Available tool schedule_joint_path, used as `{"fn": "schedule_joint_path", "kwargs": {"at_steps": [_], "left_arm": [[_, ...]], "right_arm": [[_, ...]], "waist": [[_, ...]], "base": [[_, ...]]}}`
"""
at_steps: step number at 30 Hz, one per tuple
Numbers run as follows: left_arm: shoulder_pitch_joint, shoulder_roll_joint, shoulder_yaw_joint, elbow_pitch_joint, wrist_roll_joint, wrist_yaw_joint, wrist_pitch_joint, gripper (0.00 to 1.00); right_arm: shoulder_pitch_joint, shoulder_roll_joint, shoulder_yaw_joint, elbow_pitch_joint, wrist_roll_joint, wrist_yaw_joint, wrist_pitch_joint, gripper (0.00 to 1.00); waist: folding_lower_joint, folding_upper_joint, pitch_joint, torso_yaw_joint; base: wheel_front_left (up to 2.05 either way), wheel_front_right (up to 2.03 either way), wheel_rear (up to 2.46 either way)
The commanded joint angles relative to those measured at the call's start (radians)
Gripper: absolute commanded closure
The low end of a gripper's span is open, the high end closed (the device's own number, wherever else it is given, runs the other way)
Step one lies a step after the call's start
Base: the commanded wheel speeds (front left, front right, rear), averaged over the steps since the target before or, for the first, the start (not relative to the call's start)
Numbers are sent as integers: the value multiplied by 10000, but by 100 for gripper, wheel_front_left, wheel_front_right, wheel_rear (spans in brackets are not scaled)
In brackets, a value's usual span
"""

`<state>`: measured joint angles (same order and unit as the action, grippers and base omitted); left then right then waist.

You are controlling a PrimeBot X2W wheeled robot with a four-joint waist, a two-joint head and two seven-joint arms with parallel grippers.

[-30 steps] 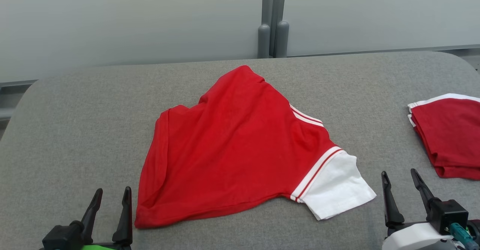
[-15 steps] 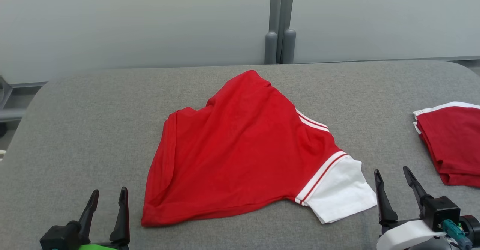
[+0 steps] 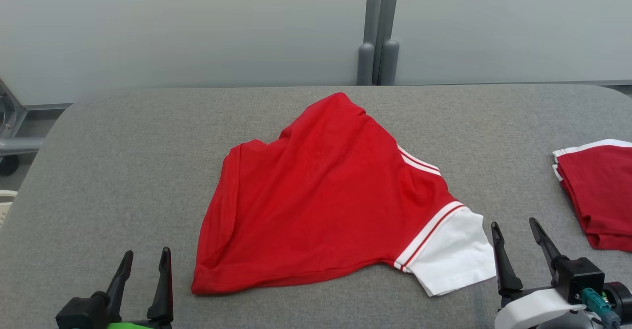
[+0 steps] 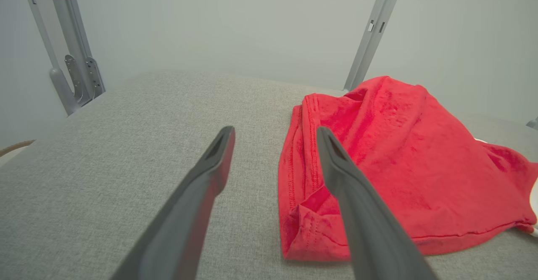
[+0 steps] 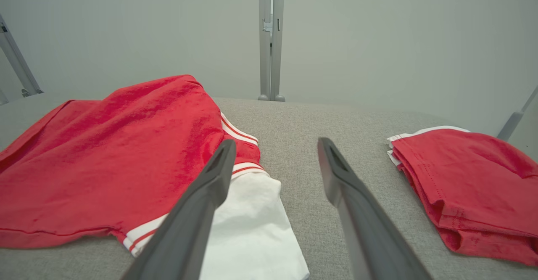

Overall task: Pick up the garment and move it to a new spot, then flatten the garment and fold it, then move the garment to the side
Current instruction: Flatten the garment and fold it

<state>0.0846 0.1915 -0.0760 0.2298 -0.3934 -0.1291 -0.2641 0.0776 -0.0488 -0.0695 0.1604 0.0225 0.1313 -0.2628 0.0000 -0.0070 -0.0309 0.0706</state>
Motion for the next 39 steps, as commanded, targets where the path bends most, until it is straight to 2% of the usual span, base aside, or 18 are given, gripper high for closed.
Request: {"fn": "schedule_joint_path", "kwargs": {"at_steps": [1, 8, 10, 12, 16, 18, 23, 28, 33, 39], "left_arm": [[46, -25, -20, -17, 74, -29, 1, 0], [45, 74, -302, 226, 46, -29, 1, 0], [113, 134, -612, 430, -160, -29, 153, 0], [55, 344, -1001, 463, -288, -29, 560, 0], [-81, 653, -1342, 267, -640, -10, 1843, 0], [-222, 764, -1363, -221, -870, 109, 2825, 0], [-278, 963, -1418, -1117, -1250, 503, 4662, 0], [-293, 1048, -1496, -1641, -1349, 873, 5734, 0], [-413, 1011, -1572, -1720, -1417, 981, 6043, 0], [-626, 941, -1570, -1731, -1469, 932, 5848, 0]], "right_arm": [[-1, -36, -4, -32, -64, -10, -26, 0], [-95, -40, -166, -84, 28, -10, -26, 0], [5, -14, -23, 669, 196, -10, 94, 0], [-321, -378, 347, 1077, 164, -6, 518, 0], [-816, -1192, 792, 1241, 461, -12, 2021, 0], [-1226, -1842, 989, 875, 791, -12, 3336, 0], [-1686, -2653, 1510, 321, 1438, -12, 5574, 0], [-1959, -2759, 2144, 469, 2438, -12, 6973, 0], [-2022, -2745, 2613, 847, 2907, -6, 7561, 0], [-2013, -2736, 2903, 1125, 3199, -3, 7601, 0]], "waist": [[0, 70, 32, 4], [0, 70, 142, 8], [0, 70, 152, -18], [0, 70, 176, -23], [0, 70, 458, -39], [0, 70, 825, -36], [0, 70, 1453, -34], [0, 70, 1810, -45], [0, 70, 1995, 21], [0, 70, 2151, 3]], "base": [[0, 0, 0], [0, 0, 0], [0, 0, 0], [0, 0, 0], [0, 0, 0], [0, 0, 0], [0, 0, 0], [0, 0, 0], [0, 0, 0], [0, 0, 0]]}}
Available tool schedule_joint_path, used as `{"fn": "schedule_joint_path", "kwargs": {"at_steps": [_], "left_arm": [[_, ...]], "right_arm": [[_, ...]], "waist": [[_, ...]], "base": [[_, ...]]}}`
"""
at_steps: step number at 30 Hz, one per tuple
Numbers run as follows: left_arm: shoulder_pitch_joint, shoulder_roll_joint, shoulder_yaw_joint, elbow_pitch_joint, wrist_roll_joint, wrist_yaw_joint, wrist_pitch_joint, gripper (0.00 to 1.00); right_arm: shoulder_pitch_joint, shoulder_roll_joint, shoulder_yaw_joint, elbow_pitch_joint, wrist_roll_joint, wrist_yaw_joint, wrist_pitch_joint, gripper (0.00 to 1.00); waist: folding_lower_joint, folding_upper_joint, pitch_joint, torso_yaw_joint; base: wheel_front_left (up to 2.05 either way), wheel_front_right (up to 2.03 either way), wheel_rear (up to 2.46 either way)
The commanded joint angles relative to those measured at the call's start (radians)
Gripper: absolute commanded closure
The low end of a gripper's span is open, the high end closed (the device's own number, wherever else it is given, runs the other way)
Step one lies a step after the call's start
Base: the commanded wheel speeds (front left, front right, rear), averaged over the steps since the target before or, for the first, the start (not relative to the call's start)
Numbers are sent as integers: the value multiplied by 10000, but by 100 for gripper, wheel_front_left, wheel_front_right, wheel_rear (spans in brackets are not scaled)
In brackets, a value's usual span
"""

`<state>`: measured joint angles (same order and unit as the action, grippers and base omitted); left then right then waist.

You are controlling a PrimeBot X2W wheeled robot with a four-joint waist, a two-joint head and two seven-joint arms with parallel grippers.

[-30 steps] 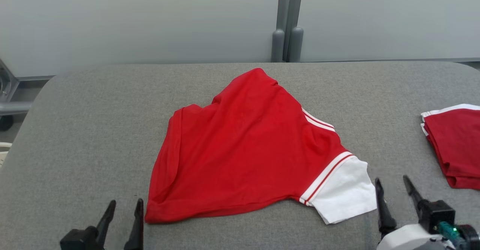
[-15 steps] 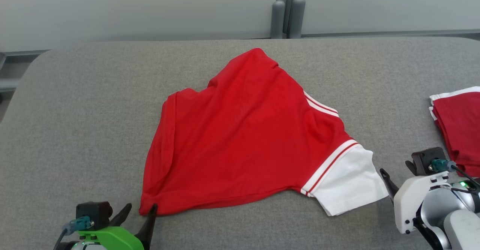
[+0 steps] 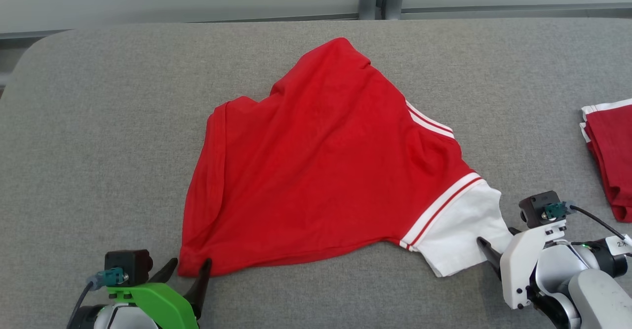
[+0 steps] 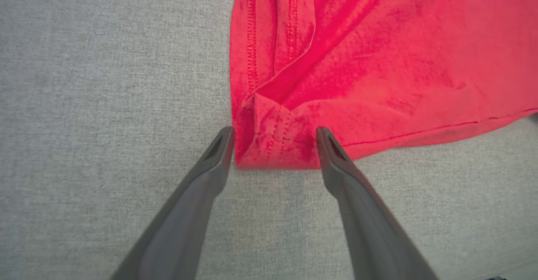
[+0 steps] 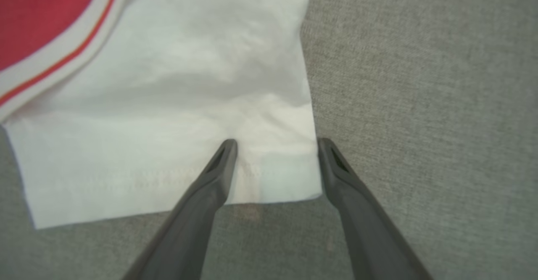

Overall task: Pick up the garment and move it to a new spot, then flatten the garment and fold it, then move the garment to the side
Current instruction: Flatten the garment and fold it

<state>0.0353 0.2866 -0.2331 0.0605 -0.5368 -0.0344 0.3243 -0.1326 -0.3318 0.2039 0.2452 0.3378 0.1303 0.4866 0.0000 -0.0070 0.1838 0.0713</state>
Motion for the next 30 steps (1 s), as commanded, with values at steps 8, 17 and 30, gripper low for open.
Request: {"fn": "schedule_joint_path", "kwargs": {"at_steps": [8, 17, 30], "left_arm": [[15, -35, -101, 86, -493, -252, 290, 100], [-1257, 672, 684, -2459, -2239, -671, 1523, 100], [-11426, 1145, 1499, 301, -3101, 105, 3179, 100]], "right_arm": [[-83, 233, 420, 258, 1210, 19, -458, 100], [-1542, 340, -1642, -1971, 4593, 5, -100, 100], [-11704, 2604, -5123, -1030, 1038, 5, 1459, 100]], "waist": [[0, 70, -14, -163], [0, 70, 901, -175], [0, 70, 4431, 183]], "base": [[0, 0, 0], [0, 0, 0], [0, 0, 0]]}}
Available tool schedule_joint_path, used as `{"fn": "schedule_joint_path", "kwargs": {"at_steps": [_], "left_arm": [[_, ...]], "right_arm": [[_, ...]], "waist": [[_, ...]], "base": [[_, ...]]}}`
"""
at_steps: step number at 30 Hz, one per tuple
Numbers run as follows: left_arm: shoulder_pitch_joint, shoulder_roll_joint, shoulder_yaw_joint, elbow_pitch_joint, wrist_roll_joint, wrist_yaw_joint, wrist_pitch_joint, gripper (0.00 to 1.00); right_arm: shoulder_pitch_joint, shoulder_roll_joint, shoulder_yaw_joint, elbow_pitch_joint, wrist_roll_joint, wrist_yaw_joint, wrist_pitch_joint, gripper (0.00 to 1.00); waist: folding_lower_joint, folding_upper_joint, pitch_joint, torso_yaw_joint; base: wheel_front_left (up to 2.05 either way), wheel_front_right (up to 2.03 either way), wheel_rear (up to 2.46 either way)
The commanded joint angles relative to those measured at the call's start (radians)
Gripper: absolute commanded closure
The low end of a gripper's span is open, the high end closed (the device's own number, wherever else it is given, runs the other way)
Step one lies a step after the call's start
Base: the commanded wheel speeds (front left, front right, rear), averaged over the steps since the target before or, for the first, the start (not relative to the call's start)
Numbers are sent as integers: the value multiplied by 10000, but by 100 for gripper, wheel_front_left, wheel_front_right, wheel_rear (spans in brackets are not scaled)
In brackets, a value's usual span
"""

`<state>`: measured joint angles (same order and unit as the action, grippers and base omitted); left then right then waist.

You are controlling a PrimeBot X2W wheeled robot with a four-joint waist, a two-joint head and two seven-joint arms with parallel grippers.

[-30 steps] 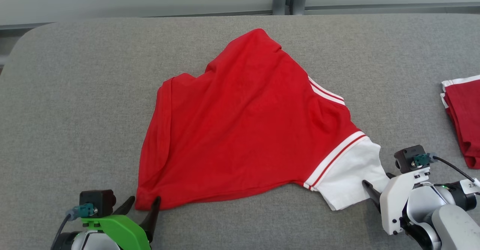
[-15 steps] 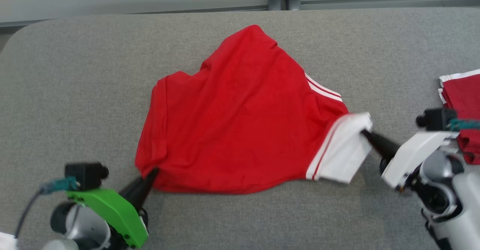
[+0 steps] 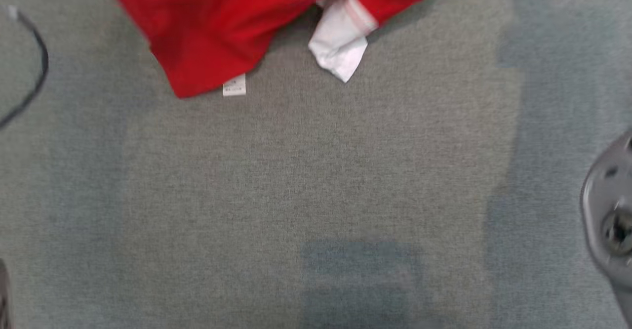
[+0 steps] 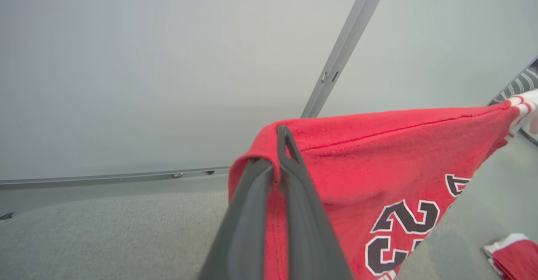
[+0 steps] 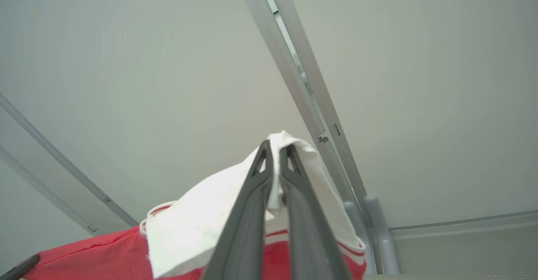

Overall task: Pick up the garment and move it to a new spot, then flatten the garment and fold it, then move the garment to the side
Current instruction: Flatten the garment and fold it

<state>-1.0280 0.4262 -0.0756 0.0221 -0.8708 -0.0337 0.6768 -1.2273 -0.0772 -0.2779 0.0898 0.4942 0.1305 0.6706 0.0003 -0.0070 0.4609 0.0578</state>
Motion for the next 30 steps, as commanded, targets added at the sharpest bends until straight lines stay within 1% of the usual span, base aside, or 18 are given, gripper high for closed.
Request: {"fn": "schedule_joint_path", "kwargs": {"at_steps": [1, 2, 3, 4, 5, 7, 9, 11, 13, 15, 16, 17, 19, 22, 25, 28, 30], "left_arm": [[-1464, -413, -195, 1287, 453, 69, -604, 100], [-2123, -508, -279, 1846, 703, -21, -992, 100], [-2789, -602, -311, 2388, 967, -119, -1532, 100], [-2789, -602, -311, 2388, 967, -119, -1532, 100], [-3292, -745, -338, 2899, 1167, -174, -2045, 100], [-4286, -883, -305, 3874, 1723, -316, -3495, 100], [-4946, -1095, -434, 4689, 2065, -582, -4868, 100], [-5486, -1161, -636, 5441, 2354, -762, -5944, 100], [-5965, -1157, -914, 5915, 2478, -897, -6919, 100], [-5883, -1148, -1396, 6327, 2667, -979, -7747, 100], [-5746, -1194, -1722, 6434, 2554, -974, -8042, 100], [-5600, -1111, -2137, 6515, 2478, -981, -8263, 100], [-5199, -885, -3002, 6610, 2122, -976, -8470, 100], [-4314, -394, -4252, 6593, 1632, -970, -8735, 100], [-3213, 2, -4957, 6479, 853, -960, -9088, 100], [-2147, 301, -5428, 6263, 198, -961, -9298, 100], [-1459, 476, -5720, 6025, -26, -961, -9365, 100]], "right_arm": [[-1526, 162, -542, 1026, -924, 3, -750, 100], [-2273, 201, -789, 1429, -1343, 3, -1263, 100], [-2994, 207, -1018, 1982, -1522, 3, -1789, 100], [-2994, 207, -1018, 1982, -1522, 3, -1789, 100], [-3580, 228, -1119, 2574, -1461, 5, -2390, 100], [-4641, 225, -1146, 3740, -1593, 2, -3922, 100], [-5458, 223, -985, 4739, -1533, 2, -5563, 100], [-6115, 231, -602, 5833, -1154, 3, -6730, 100], [-6659, 237, -84, 6730, -886, 3, -7620, 100], [-6694, 235, 481, 7425, -604, 3, -8311, 100], [-6579, 249, 857, 7670, -384, 3, -8503, 100], [-6438, 243, 1156, 7847, -93, 3, -8658, 100], [-6046, 231, 1731, 7950, 472, 3, -8801, 100], [-4791, 264, 2547, 7693, 948, 3, -8846, 100], [-3137, 213, 3137, 7003, 1432, 3, -8791, 100], [-1271, -104, 3613, 5943, 2075, 3, -8552, 100], [57, -362, 3825, 5151, 2528, 3, -8364, 100]], "waist": [[-3, 70, 1737, 324], [-3, 70, 1832, 322], [-3, 70, 1938, 308], [-3, 70, 1938, 308], [-3, 70, 2033, 315], [-3, 70, 2194, 308], [-3, 70, 2226, 284], [-3, 70, 2215, 202], [-3, 70, 2397, 91], [-3, 70, 2509, 11], [-3, 70, 2524, -41], [-3, 70, 2544, -79], [-3, 70, 2640, -127], [-3, 70, 2684, -170], [-3, 70, 2452, -211], [-3, 70, 2195, -196], [-3, 70, 1993, -174]], "base": [[0, 0, 0], [0, 0, 0], [0, 0, 0], [0, 0, 0], [0, 0, 0], [0, 0, 0], [0, 0, 0], [0, 0, 0], [0, 0, 0], [0, 0, 0], [0, 0, 0], [0, 0, 0], [0, 0, 0], [0, 0, 0], [0, 0, 0], [0, 0, 0], [0, 0, 0]]}}
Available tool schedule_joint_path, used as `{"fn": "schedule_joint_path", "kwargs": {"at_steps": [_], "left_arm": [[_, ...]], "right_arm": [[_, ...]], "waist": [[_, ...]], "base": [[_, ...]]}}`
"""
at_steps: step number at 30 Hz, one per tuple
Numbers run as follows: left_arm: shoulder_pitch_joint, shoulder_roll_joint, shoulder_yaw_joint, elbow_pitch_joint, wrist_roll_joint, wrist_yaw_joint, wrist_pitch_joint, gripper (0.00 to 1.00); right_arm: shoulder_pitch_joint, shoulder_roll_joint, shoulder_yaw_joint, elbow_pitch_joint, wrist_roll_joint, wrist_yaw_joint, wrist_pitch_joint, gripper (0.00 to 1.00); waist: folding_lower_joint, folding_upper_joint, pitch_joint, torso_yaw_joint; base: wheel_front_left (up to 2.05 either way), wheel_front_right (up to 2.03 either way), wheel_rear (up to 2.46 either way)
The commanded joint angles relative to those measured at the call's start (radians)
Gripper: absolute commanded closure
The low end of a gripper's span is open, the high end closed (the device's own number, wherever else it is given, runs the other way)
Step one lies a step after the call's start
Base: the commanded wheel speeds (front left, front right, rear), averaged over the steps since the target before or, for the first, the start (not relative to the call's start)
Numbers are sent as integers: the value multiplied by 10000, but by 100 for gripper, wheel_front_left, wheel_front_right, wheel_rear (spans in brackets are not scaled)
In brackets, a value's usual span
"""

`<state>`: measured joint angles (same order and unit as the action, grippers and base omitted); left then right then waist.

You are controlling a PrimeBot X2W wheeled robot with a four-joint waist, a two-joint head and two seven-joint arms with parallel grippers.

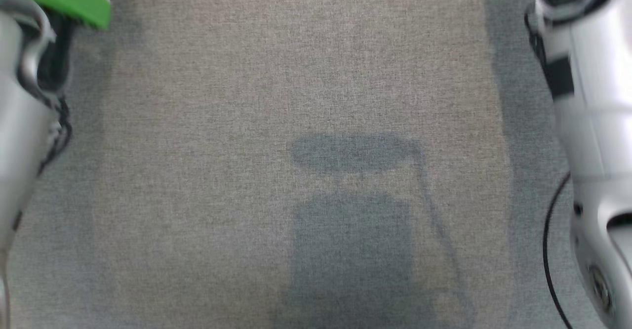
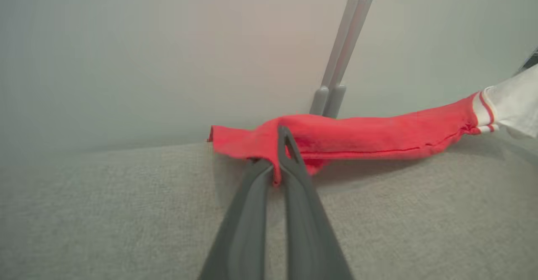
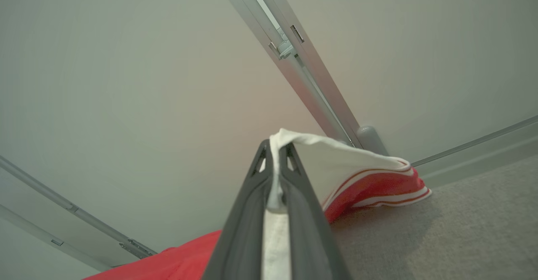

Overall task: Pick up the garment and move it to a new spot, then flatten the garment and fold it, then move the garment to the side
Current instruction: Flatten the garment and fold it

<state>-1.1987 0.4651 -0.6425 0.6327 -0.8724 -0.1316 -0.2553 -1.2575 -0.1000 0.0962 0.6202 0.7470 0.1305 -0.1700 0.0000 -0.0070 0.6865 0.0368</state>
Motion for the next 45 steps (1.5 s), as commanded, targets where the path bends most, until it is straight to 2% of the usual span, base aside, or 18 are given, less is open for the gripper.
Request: {"fn": "schedule_joint_path", "kwargs": {"at_steps": [1, 3, 8, 9, 11, 16, 17, 19, 24, 29, 34, 39, 45], "left_arm": [[563, 143, -208, -228, -101, 18, -73, 100], [1123, 204, -348, -558, -198, 18, -109, 100], [3028, 171, 67, -1713, 70, 17, -102, 100], [3786, 84, 60, -2244, 434, 17, -97, 100], [4755, 77, 168, -2630, 573, 19, -98, 100], [7365, 68, 753, -3464, 597, 68, -98, 100], [7365, 68, 753, -3464, 597, 68, -98, 100], [8414, 28, 887, -3775, 778, 119, -98, 100], [10912, -377, 1450, -4542, 1058, 479, -99, 100], [12836, -1031, 2040, -5272, 1146, 778, -99, 100], [13628, -1221, 1980, -6223, 1258, 881, -11, 100], [13319, -969, 2099, -6976, 1134, 1094, 512, 100], [12925, -254, 2607, -8649, 487, 1513, 1921, 100]], "right_arm": [[997, -359, 186, -569, 154, 3, 92, 100], [2202, -699, 162, -1414, 554, 5, 235, 100], [5330, -1360, -200, -3216, 1187, 3, 572, 100], [6733, -1721, -361, -3920, 1240, 3, 910, 100], [8055, -1866, -592, -4537, 1333, 3, 1237, 100], [10740, -1854, -1059, -5784, 1450, 3, 1933, 100], [10740, -1854, -1059, -5784, 1450, 3, 1933, 100], [11659, -1763, -1261, -6112, 1564, 2, 2130, 100], [13955, -1720, -1549, -6782, 1779, 2, 2510, 100], [16236, -1565, -1811, -7448, 2249, 2, 2825, 100], [17014, -1653, -2146, -8356, 2648, 3, 2903, 100], [15899, -1627, -2339, -9200, 3113, 3, 3123, 100], [14212, -1627, -2537, -9668, 3225, 3, 3818, 100]], "waist": [[0, 70, -391, 79], [0, 70, -658, 178], [0, 70, -1676, 392], [0, 70, -2149, 565], [0, 70, -2578, 627], [0, 70, -3411, 425], [0, 70, -3411, 425], [0, 70, -3689, 407], [0, 70, -4201, 399], [0, 70, -4338, 532], [0, 70, -3921, 524], [0, 70, -3511, 343], [0, 70, -3152, 173]], "base": [[0, 0, 0], [0, 0, 0], [0, 0, 0], [0, 0, 0], [0, 0, 0], [0, 0, 0], [0, 0, 0], [0, 0, 0], [0, 0, 0], [0, 0, 0], [0, 0, 0], [0, 0, 0], [0, 0, 0]]}}
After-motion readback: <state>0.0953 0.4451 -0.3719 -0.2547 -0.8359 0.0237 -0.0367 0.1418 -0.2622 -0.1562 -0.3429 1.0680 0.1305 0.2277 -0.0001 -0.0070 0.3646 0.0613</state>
